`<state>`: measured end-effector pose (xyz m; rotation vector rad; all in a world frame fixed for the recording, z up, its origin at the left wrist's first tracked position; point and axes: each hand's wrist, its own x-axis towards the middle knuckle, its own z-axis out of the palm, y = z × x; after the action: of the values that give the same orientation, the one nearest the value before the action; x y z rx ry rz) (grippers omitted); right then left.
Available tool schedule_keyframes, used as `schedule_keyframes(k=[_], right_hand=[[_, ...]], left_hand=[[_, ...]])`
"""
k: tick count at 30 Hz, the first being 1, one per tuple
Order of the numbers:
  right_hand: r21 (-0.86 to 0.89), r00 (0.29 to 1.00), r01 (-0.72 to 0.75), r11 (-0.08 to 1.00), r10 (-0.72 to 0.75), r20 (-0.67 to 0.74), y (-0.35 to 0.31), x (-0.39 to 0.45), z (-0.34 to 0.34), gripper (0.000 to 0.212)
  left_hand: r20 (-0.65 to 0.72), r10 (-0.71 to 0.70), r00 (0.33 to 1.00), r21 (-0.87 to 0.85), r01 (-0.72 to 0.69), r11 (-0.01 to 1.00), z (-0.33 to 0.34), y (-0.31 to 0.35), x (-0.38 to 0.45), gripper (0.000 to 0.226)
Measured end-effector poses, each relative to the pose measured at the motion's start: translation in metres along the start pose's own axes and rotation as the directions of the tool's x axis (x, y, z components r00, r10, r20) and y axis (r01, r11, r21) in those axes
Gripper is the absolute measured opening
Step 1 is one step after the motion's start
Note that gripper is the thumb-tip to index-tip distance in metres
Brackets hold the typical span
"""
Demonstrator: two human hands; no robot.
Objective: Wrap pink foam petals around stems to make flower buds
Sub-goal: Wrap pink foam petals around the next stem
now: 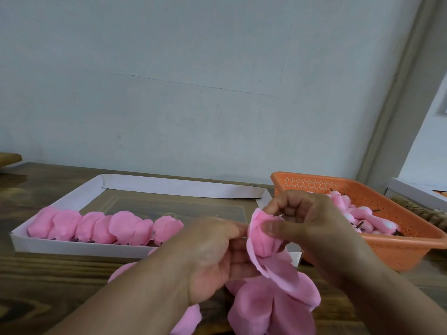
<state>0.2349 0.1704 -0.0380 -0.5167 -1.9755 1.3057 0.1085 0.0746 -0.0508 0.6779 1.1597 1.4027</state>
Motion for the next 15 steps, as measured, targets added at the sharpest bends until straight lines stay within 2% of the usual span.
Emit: schedule_keyframes(k=[4,6,15], right_hand=[[-0.003,0.999,-0.013,1.000,0.013,0.049,-0.0009,0.0005,-0.0028,0.033],[0.006,0.997,-0.021,1.000,0.020,0.071,-0.0017,0.0007,-0.0045,0.036],[0.031,0.989,-0.052,0.998,0.047,0.140,-0.0021,0.0006,-0.0044,0.022]], left_hand=[[0.004,0.023,1.000,0.013,-0.023,1.000,-0.0008,-0.0039,0.0021,0.023],[0.019,0.031,0.999,0.014,-0.031,0.999,-0.0008,-0.0046,0.0019,0.023],[0.058,0.021,0.998,-0.010,-0.020,1.000,-0.0023,-0.0082,0.0042,0.027]])
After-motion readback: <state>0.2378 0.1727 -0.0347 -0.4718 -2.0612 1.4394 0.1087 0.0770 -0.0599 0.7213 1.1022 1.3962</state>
